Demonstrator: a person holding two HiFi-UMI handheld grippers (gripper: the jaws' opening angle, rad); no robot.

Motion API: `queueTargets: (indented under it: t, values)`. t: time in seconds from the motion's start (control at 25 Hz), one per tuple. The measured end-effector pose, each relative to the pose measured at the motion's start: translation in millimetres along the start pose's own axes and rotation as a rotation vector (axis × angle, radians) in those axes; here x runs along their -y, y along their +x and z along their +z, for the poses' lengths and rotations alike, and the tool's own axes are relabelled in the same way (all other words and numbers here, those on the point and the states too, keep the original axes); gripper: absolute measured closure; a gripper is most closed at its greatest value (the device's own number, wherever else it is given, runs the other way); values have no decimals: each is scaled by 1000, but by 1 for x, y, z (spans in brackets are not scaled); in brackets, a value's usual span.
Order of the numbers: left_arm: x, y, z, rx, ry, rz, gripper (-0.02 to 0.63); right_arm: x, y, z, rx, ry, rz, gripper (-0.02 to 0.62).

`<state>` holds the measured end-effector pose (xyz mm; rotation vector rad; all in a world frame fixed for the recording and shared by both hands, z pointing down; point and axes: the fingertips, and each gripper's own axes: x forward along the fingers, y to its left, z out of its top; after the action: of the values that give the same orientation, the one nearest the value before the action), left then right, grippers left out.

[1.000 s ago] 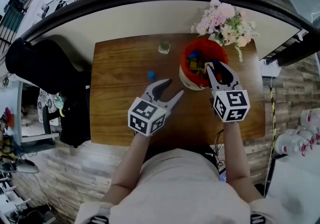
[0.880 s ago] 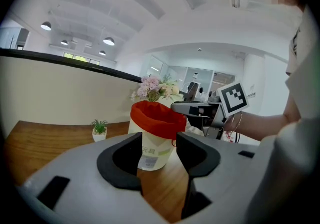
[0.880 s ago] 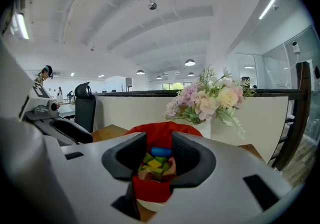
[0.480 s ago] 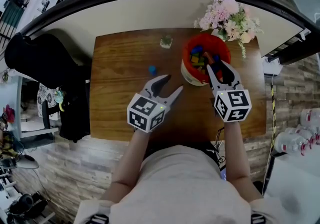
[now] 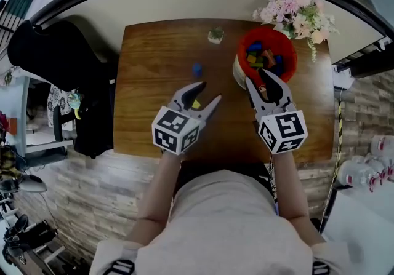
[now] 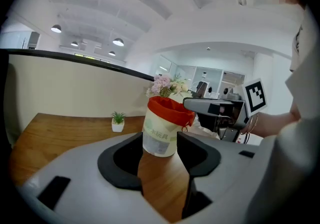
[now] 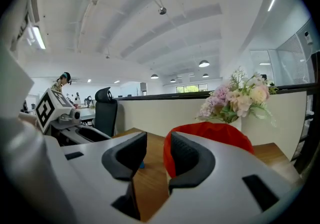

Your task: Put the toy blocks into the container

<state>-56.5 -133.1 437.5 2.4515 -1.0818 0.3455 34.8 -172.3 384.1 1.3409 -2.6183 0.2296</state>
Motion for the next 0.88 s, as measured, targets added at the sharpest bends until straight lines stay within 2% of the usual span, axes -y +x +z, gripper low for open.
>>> queueTargets:
  t: [0.48, 0.88]
  values:
    - [-23, -32, -38, -22, -71, 96, 385, -59, 15, -46, -139, 12, 171, 442]
    - [-37, -40, -95, -135, -101, 153, 385, -97, 26, -95, -273, 25, 282, 443]
